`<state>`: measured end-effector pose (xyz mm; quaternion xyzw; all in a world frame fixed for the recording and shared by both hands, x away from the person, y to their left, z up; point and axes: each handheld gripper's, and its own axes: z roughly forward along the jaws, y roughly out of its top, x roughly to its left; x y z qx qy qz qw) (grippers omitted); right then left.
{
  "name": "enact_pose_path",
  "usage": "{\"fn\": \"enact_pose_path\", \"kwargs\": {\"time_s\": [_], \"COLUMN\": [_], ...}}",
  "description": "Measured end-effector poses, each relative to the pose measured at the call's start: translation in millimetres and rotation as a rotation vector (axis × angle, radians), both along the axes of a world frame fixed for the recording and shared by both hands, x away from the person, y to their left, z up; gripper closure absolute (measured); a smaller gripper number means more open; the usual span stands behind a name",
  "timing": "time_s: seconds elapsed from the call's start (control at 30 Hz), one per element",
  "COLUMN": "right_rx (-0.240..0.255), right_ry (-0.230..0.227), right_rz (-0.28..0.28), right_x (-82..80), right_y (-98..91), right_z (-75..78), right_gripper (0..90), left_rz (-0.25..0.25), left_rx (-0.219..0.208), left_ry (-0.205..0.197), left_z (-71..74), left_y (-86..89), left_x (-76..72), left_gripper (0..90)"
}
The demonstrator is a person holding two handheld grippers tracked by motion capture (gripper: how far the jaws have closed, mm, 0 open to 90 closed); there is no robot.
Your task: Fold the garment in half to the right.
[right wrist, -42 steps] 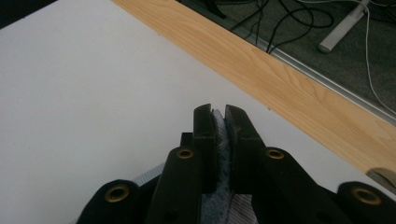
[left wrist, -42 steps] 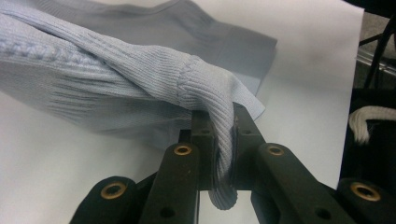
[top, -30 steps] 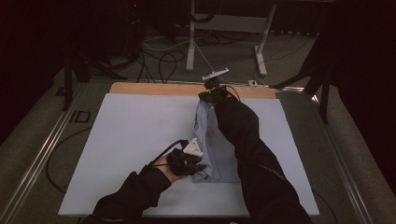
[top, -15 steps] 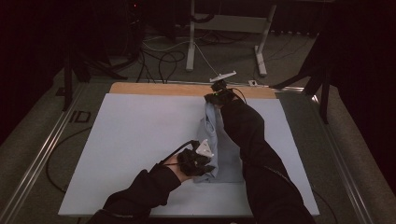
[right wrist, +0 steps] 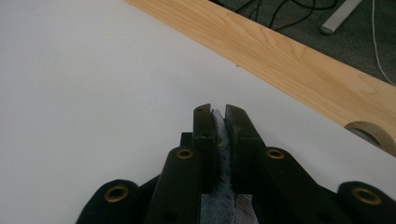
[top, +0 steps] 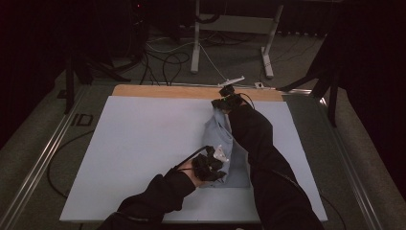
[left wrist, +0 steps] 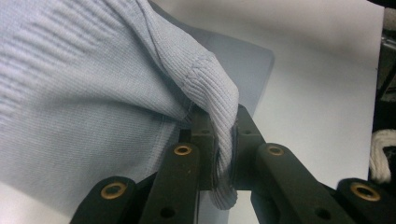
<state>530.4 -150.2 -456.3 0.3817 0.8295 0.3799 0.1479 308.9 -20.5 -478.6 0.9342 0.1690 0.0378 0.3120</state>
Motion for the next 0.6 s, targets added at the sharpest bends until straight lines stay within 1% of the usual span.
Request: {"fn": "enact_pose_path", "kwargs": {"time_s": [0.03, 0.07, 0.13, 0.27, 0.3, 0.37, 0.47, 0.53, 0.6], "right_rx": [0.003, 0.009, 0.037, 0.028, 0.031, 0.035, 0.064, 0.064, 0.038], "right_ry": [0.011, 0.013, 0.019, 0.018, 0.018, 0.017, 0.018, 0.017, 0.018], "right_rz": [0.002, 0.004, 0.015, 0.022, 0.023, 0.027, 0.042, 0.046, 0.045], "right_x": [2.8, 3.2, 3.7, 6.0, 6.6, 7.8, 8.4, 8.6, 10.0], "right_y": [0.3, 0.3, 0.6, 1.3, 0.9, 0.0, 0.0, 0.6, 2.3], "right_z": [-3.7, -4.3, -5.6, -8.7, -9.3, -11.1, -12.8, -13.8, -16.7], "right_gripper": [84.0, 83.9, 83.8, 83.7, 83.6, 83.6, 83.0, 83.0, 83.0], "left_rz": [0.008, 0.010, 0.023, 0.022, 0.027, 0.030, 0.028, 0.041, 0.041], "left_rx": [-0.002, -0.001, -0.002, 0.001, -0.007, -0.010, -0.005, -0.009, -0.004], "left_ry": [0.002, 0.005, 0.014, 0.014, 0.018, 0.018, 0.021, 0.027, 0.024], "left_z": [-3.3, -4.4, -9.0, -12.0, -12.9, -13.9, -15.8, -18.5, -19.2], "left_y": [-3.8, -4.9, -7.6, -10.4, -11.1, -12.6, -14.9, -17.0, -20.7], "left_x": [0.6, 1.2, 3.5, 4.4, 4.9, 5.3, 6.9, 8.2, 10.0], "left_gripper": [84.5, 84.5, 84.5, 84.5, 84.5, 84.5, 84.5, 84.4, 84.4]}}
